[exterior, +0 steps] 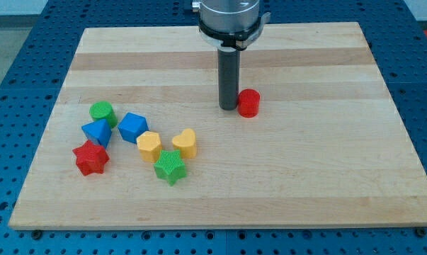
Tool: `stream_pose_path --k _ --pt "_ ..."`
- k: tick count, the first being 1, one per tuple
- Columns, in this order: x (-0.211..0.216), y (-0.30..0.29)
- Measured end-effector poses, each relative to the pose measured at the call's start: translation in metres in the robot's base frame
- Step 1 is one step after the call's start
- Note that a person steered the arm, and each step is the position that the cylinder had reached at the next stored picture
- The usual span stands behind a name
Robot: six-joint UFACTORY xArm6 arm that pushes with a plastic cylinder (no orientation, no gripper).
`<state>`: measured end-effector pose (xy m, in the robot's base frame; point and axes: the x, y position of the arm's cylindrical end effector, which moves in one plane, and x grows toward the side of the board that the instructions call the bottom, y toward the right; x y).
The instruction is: Push the red circle above the yellow heart
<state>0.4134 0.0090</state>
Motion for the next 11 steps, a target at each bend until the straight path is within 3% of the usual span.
stream_pose_path --k 2,4,6,11 --pt "-0.039 0.022" --pt "-0.03 0.114" --pt "-0.006 0.116" --pt "-0.005 -0.02"
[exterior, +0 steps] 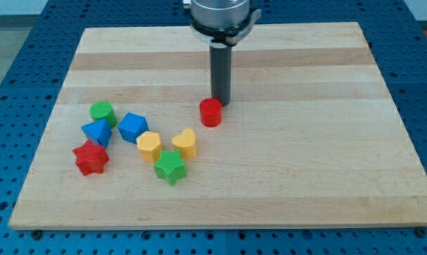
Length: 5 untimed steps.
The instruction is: Push the red circle above the yellow heart
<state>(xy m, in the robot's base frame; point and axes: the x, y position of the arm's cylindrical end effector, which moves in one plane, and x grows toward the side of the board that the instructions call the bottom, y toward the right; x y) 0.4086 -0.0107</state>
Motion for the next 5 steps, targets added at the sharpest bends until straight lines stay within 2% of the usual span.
stream_pose_path --k 3,5 --pt "0.016 -0.024" --pt "0.015 0.038"
